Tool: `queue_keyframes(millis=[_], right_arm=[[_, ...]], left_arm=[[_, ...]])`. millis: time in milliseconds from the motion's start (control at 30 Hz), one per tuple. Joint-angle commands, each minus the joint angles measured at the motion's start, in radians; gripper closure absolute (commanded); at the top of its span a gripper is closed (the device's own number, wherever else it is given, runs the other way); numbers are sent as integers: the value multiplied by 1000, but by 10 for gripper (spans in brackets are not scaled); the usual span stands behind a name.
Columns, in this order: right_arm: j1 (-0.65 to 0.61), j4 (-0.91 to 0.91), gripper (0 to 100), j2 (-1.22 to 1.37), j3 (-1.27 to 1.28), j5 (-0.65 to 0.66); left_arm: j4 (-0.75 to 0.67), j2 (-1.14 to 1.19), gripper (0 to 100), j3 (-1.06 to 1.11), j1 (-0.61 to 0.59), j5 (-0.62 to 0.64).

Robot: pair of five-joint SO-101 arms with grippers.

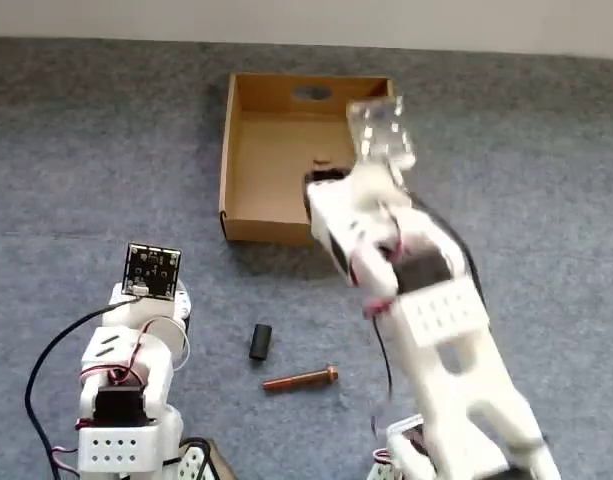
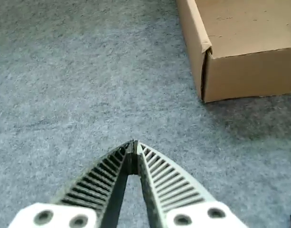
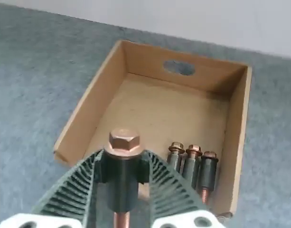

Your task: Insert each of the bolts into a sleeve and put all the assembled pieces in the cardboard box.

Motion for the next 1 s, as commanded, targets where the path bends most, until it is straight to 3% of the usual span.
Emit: queue_keyframes(millis=[0, 200, 500, 967], right_arm=[[56, -28, 993, 208, -225, -157], [58, 22, 993, 509, -469, -58], [54, 48, 993, 842, -693, -132], [30, 102, 993, 1015, -737, -126]], left_arm=[[2, 2, 986, 13, 15, -5], [2, 2, 986, 15, 15, -5], [2, 2, 986, 15, 15, -6], [2, 2, 986, 16, 15, -6]])
